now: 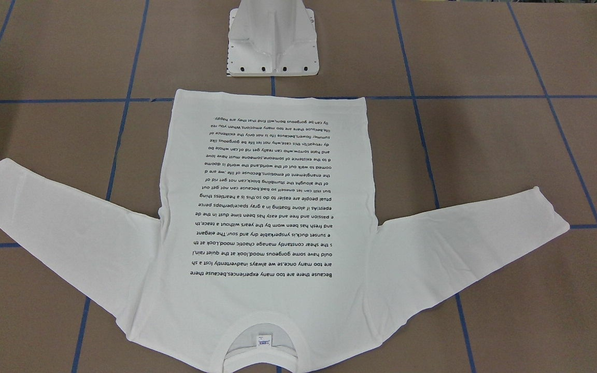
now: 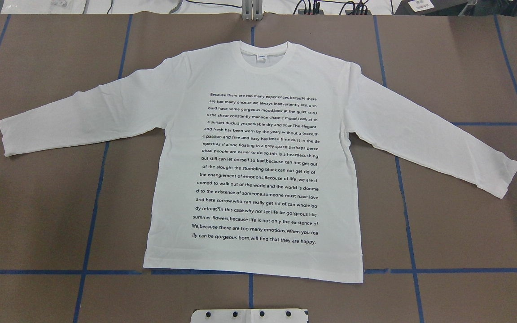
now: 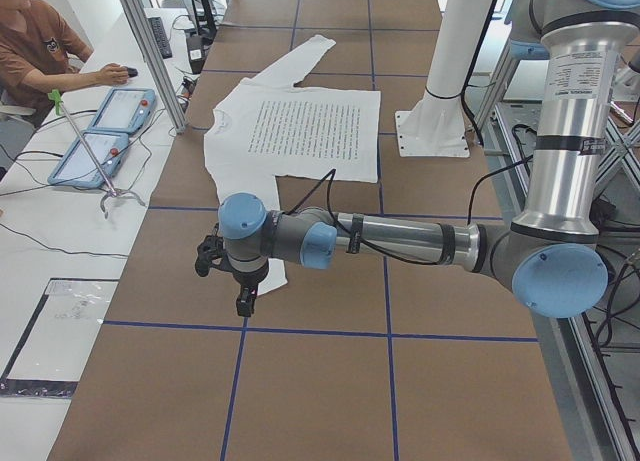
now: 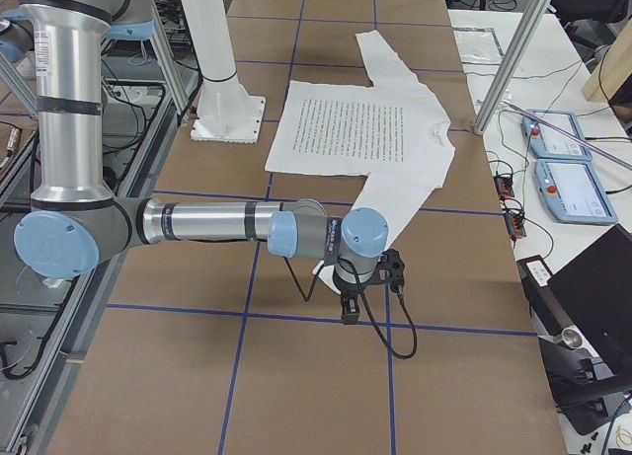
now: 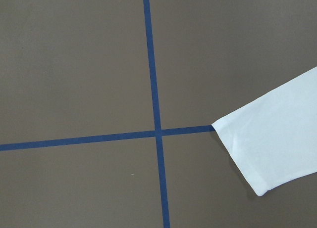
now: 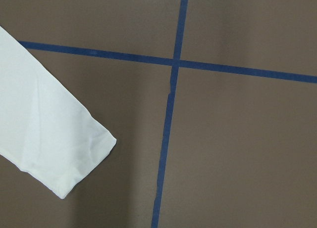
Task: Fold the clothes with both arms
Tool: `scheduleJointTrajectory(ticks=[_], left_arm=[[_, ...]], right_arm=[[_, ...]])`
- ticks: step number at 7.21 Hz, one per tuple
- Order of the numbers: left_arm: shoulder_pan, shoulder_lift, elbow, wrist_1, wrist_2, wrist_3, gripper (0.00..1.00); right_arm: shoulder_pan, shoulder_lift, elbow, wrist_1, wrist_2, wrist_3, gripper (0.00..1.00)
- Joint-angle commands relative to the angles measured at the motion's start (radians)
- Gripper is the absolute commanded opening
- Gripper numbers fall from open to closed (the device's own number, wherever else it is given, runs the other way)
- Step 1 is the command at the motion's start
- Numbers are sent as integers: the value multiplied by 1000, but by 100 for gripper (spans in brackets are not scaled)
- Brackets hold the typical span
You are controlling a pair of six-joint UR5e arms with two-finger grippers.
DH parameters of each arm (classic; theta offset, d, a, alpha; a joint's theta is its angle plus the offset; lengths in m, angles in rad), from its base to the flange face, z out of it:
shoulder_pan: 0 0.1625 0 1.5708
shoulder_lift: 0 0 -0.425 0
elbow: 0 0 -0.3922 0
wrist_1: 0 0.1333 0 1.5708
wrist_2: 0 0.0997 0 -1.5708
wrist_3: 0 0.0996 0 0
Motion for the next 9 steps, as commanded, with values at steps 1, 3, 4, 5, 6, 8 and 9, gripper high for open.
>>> scheduleJointTrajectory(ticks=[1,3,4,5,6,8,9], left_arm=[[1,0,-2,-12,-1,0,100],[1,0,-16,-30,1,6,100],[1,1,-16,-62,1,5,100],[1,3,-33,-94,2,5,100],[1,4,-39,-107,-1,3,100],[7,-9,-27,-152,-1,0,100],[8,4,-24,-216,-1,0,100]], right_arm=[[0,0,14,0,1,3,100],[0,0,16,0,-1,-1,100],[0,8,21,0,-1,0,100],[-6,29,10,-2,-1,0,100],[-6,34,21,-2,7,36,100],[-37,116,12,-2,36,141,100],[-93,100,-1,96,36,176,100]])
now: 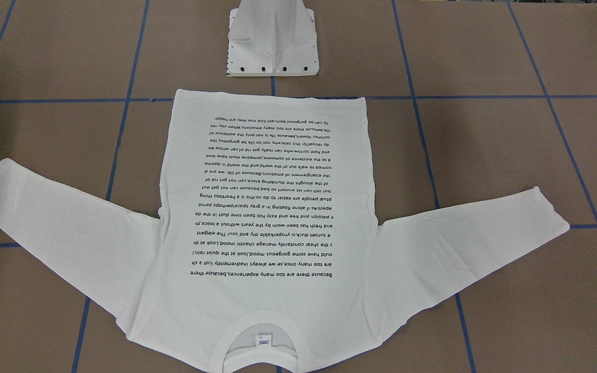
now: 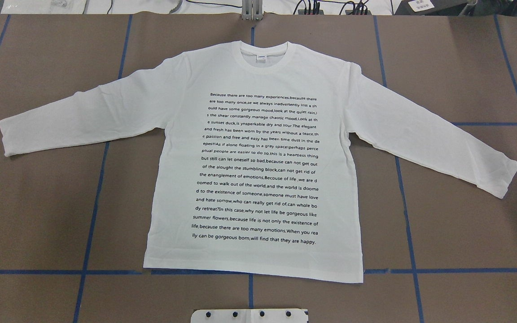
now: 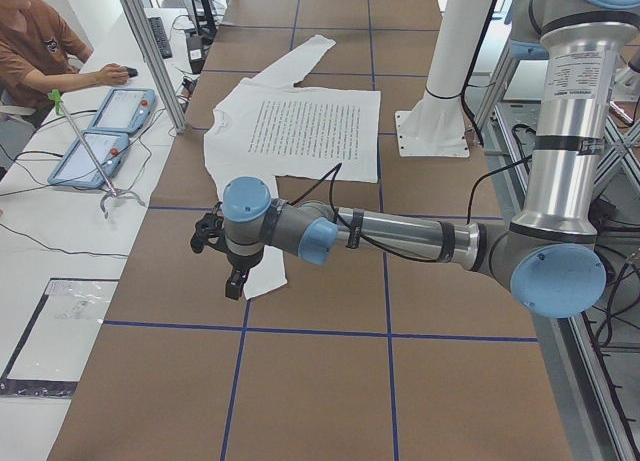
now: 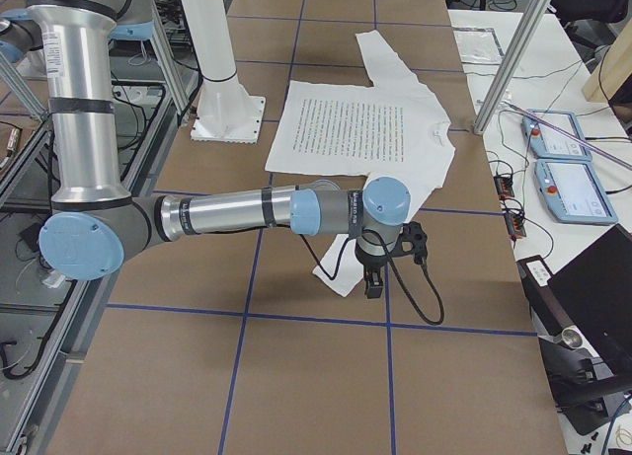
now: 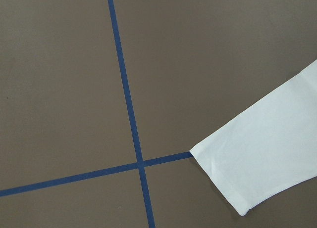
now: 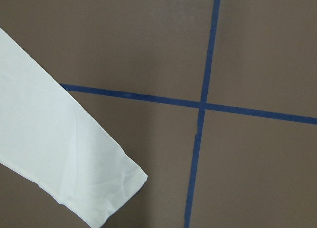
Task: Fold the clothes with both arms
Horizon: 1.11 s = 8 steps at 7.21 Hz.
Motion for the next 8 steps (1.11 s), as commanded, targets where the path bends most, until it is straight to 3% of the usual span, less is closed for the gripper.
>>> scheduleJointTrajectory(ticks=[1,2,3,4,8], left_arm=[[2,23,14,-106,2,2,100],[4,20,22,-155,3,5,100],[4,25,45,-191,2,-2,100],[4,26,54,-209,3,-2,100],[4,26,50,-211,3,-7,100]], right_arm=[[-117,-60,-16,230,1,125,100],[-178,-100,-16,379,-28,276,100],[-247,-162,-21,532,-114,355,100],[-272,-176,-68,631,-123,359,100],[-355,-116,-203,666,-128,360,100]])
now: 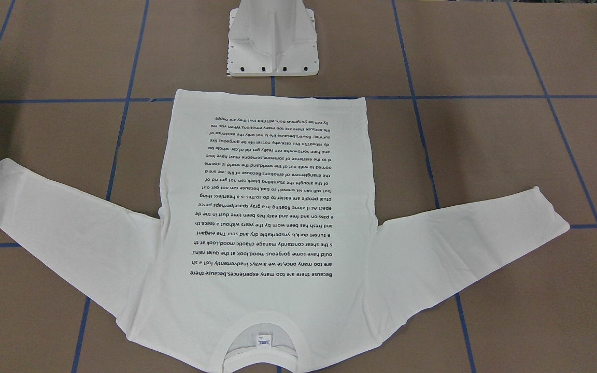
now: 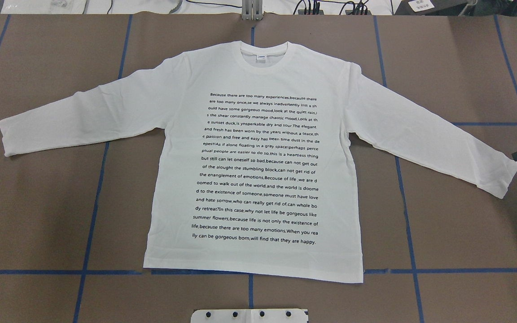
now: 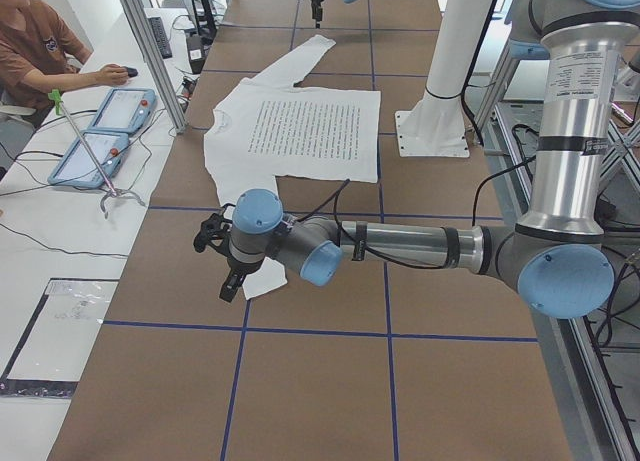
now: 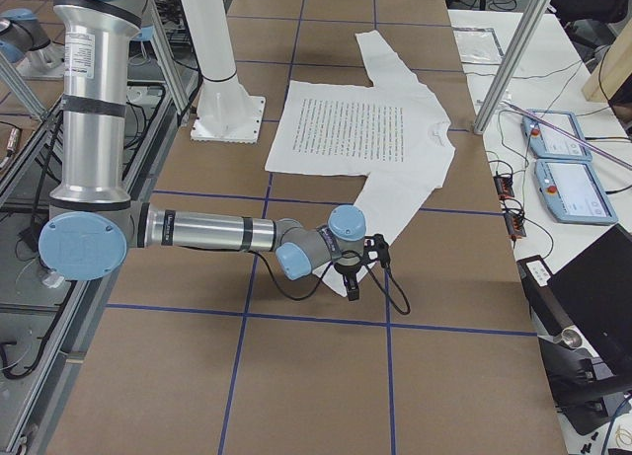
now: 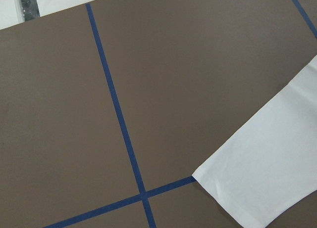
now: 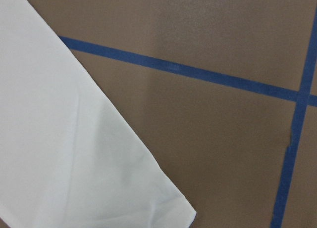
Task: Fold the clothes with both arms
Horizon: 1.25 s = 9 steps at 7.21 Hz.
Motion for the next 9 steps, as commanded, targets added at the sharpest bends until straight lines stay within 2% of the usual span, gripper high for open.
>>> scheduleJointTrajectory(ticks=[1,4,7,8,9], left_arm=[[0,-3,-4,0,-2,0,100],[0,-9,-4,0,-4,0,100],[0,-9,-7,0,-4,0,100],[0,-9,-8,0,-5,0,100],[0,-10,-8,0,-5,0,100]], right_arm=[[-51,41,-62,0,-3,1,99],[-60,45,-94,-2,5,-1,98],[-60,48,-120,-2,5,-1,91],[-60,48,-119,-6,5,-1,78],[-62,50,-119,-8,5,-1,44]])
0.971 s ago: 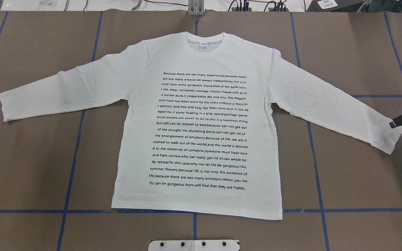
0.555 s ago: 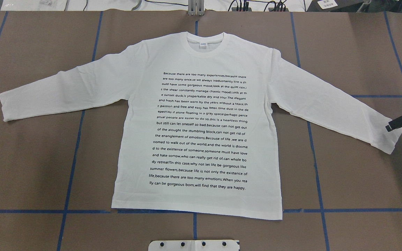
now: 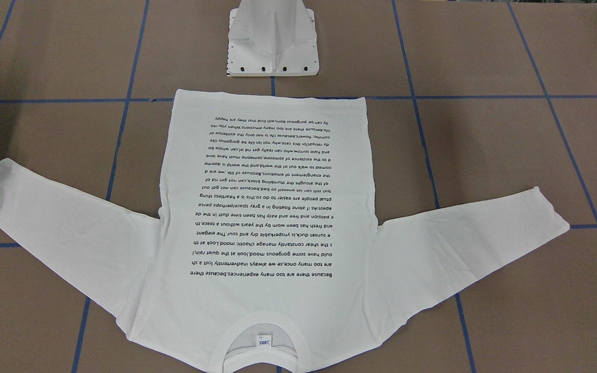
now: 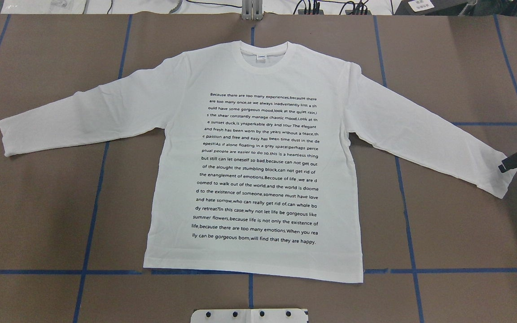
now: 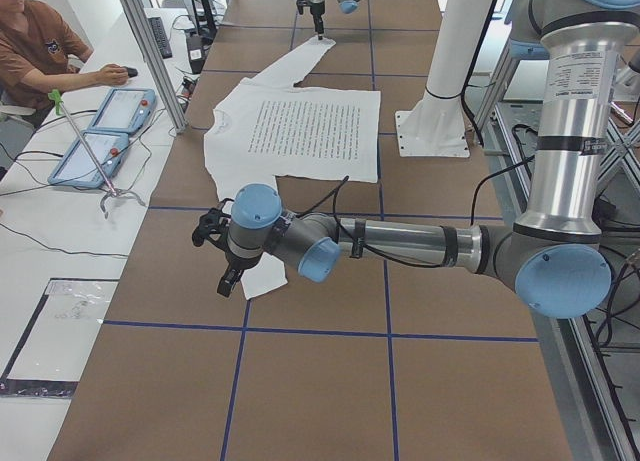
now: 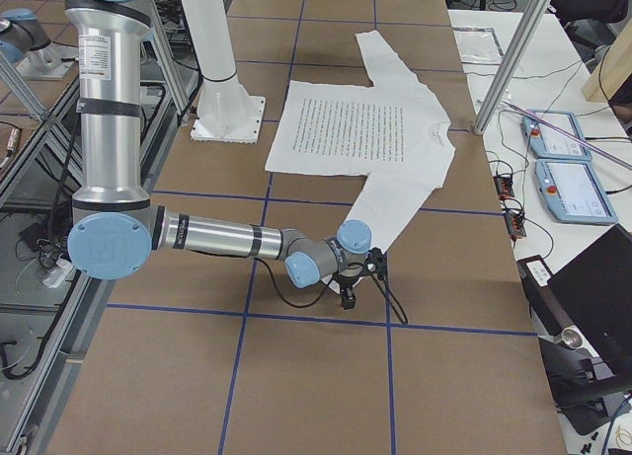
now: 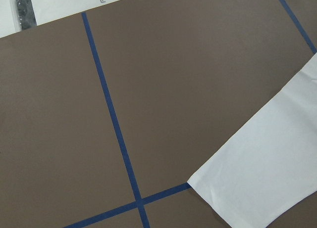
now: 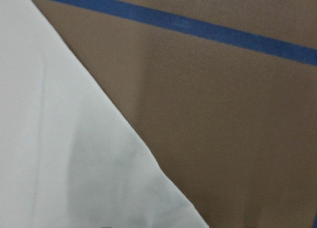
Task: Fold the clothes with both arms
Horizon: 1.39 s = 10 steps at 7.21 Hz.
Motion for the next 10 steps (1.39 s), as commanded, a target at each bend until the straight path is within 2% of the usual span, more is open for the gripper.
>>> scheduleJointTrajectory(ticks=[1,2,4,7,8,9,10], left_arm=[[0,-3,1,0,1,0,100],[0,-3,-1,0,-1,0,100],[0,-3,1,0,-1,0,100],[0,-6,2,0,-1,0,100],[0,-4,2,-2,-1,0,100],[-2,-4,2,-2,1,2,100],[0,-4,2,-2,3,2,100]], right_arm=[[-4,6,0,-5,-4,2,16],[-6,21,0,-43,-11,14,2],[-4,38,21,-49,-8,80,0],[-3,38,136,-60,58,101,0],[-4,55,200,-54,118,227,0],[-6,98,264,-61,136,365,0],[-16,168,285,-60,158,526,0]])
